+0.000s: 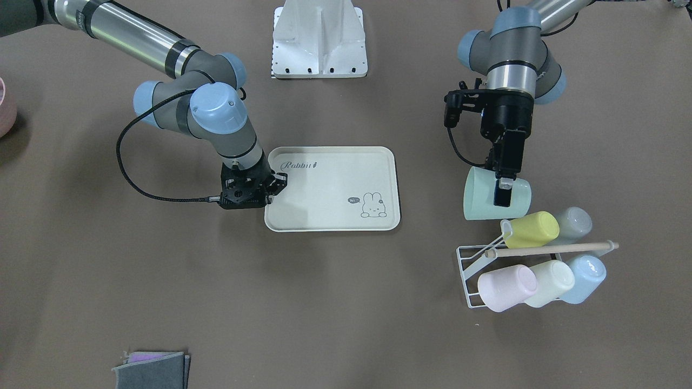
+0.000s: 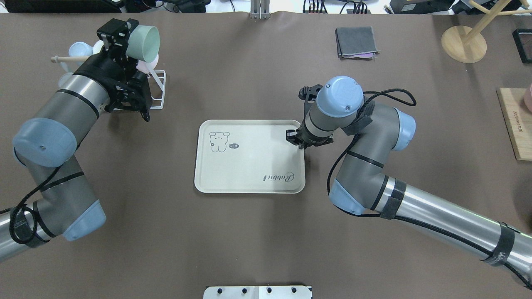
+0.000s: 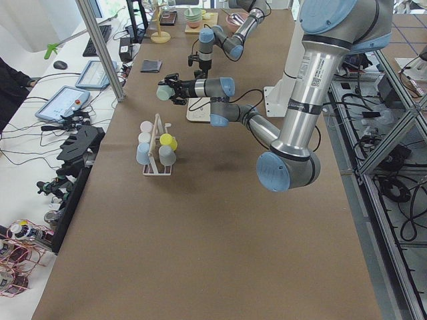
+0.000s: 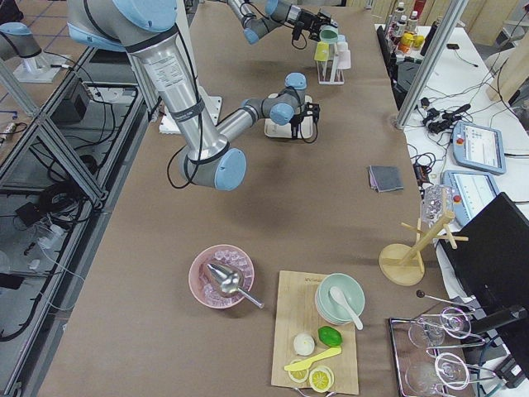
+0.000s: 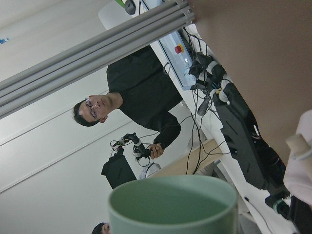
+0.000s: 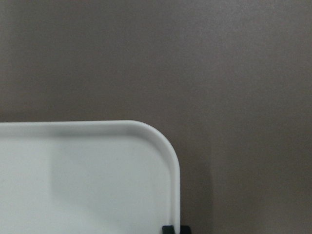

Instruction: Pick up and place green cup on tray

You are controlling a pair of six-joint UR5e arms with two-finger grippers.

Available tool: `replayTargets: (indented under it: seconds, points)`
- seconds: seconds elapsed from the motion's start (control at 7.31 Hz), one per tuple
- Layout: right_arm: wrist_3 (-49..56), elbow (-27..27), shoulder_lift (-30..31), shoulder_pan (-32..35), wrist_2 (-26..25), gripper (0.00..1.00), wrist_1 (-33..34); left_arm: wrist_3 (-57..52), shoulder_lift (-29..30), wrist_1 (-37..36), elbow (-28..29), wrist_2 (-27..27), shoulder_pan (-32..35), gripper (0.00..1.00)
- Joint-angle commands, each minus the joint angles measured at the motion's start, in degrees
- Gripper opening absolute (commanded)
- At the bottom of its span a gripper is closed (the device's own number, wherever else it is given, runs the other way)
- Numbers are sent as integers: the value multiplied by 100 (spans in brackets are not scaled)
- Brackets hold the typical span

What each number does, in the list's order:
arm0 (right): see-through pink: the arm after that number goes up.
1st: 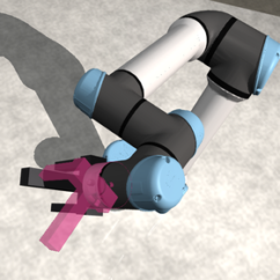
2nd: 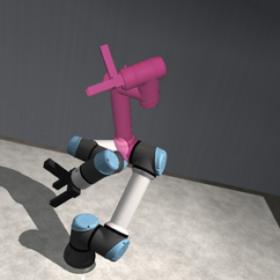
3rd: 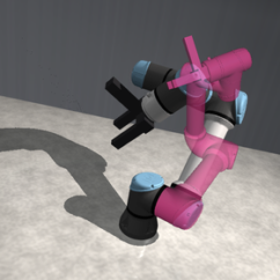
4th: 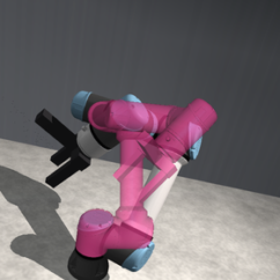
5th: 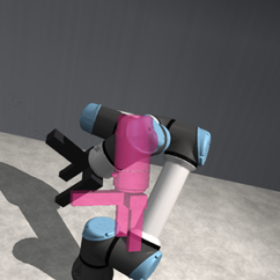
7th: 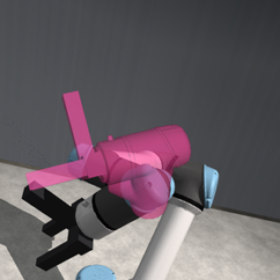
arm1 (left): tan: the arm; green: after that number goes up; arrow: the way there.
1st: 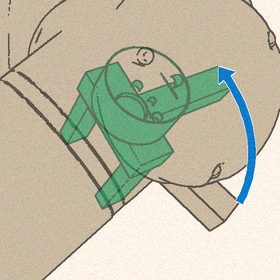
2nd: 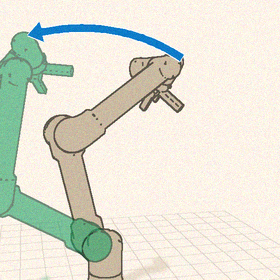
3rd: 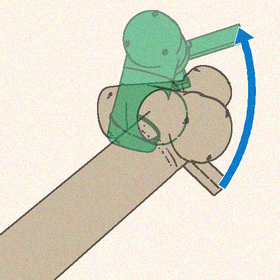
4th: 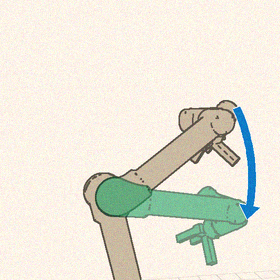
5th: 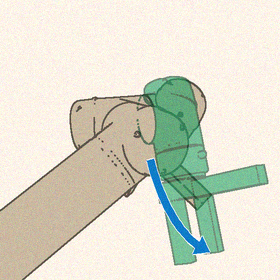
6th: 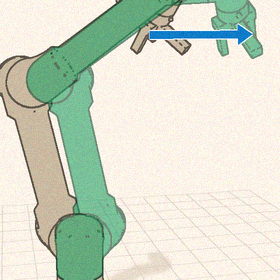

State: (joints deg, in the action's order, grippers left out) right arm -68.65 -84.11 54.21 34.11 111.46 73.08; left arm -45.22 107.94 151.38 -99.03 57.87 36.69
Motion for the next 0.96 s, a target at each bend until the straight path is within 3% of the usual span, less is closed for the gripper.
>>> replayTargets:
  seconds: [0.0, 0.14, 0.55, 0.82]
  points:
    - [-8, 0, 2, -1, 16, 68, 4, 2097, -1, 14, 15, 653, 4, 0]
    - [-8, -9, 2, 17, 16, 100, 13, 3001, 7, 14, 50, 1003, 4, 0]
    - [132, -105, 247, 454, 409, 100, 57, 5157, 340, 49, 32, 2049, 13, 0]
    - [639, -455, 834, 981, 753, 100, 83, 6248, 569, 66, 67, 2551, 4, 0]
